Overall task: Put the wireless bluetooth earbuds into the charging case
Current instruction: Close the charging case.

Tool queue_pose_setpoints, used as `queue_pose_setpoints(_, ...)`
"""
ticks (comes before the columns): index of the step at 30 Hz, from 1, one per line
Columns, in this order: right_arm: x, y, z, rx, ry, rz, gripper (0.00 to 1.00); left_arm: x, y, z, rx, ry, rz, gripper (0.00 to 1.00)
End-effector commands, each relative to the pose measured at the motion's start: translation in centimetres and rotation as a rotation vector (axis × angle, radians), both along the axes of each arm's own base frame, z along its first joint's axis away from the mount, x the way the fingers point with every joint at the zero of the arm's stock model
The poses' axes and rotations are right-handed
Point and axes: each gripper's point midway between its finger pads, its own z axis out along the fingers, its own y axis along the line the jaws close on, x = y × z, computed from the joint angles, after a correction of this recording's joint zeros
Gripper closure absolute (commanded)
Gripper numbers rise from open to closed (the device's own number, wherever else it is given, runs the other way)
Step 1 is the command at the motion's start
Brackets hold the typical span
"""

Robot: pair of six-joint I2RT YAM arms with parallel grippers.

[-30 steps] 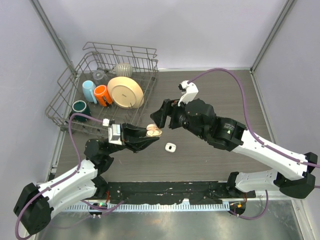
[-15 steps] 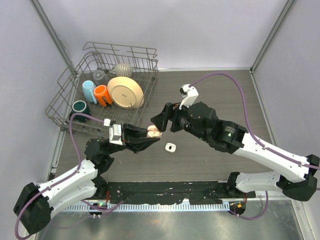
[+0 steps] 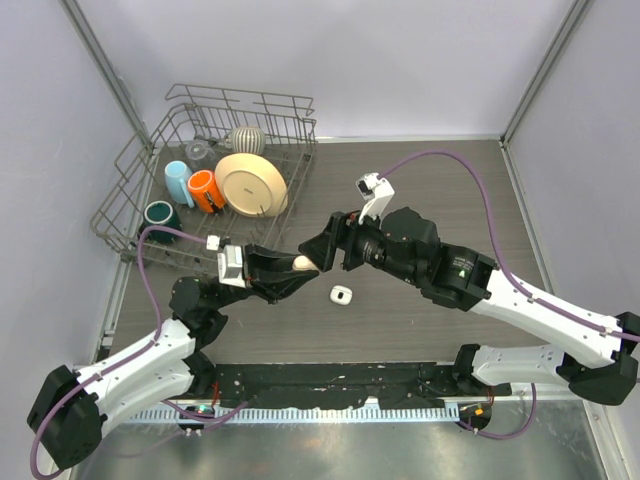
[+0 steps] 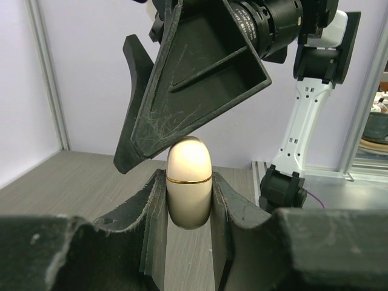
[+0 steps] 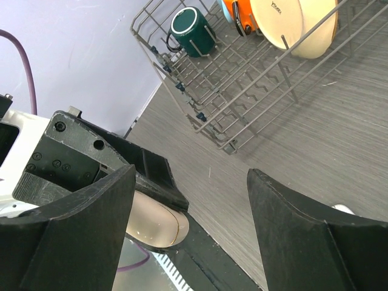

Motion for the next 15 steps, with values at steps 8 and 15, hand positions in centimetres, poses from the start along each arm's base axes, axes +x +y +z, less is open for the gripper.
queue_pose_setpoints(8,-0.5,0.3,-0.8,-0.049,-0.015,0.050,0.22,0.1,0.8,2.9,-0.074,-0.055,0.041,1.00)
queue_pose_setpoints(15,3.7,-6.4,-0.5,-0.054,-0.042,-0.369,0.20,2.3,0.0,0.6,0.060,0.106,0.100,1.00)
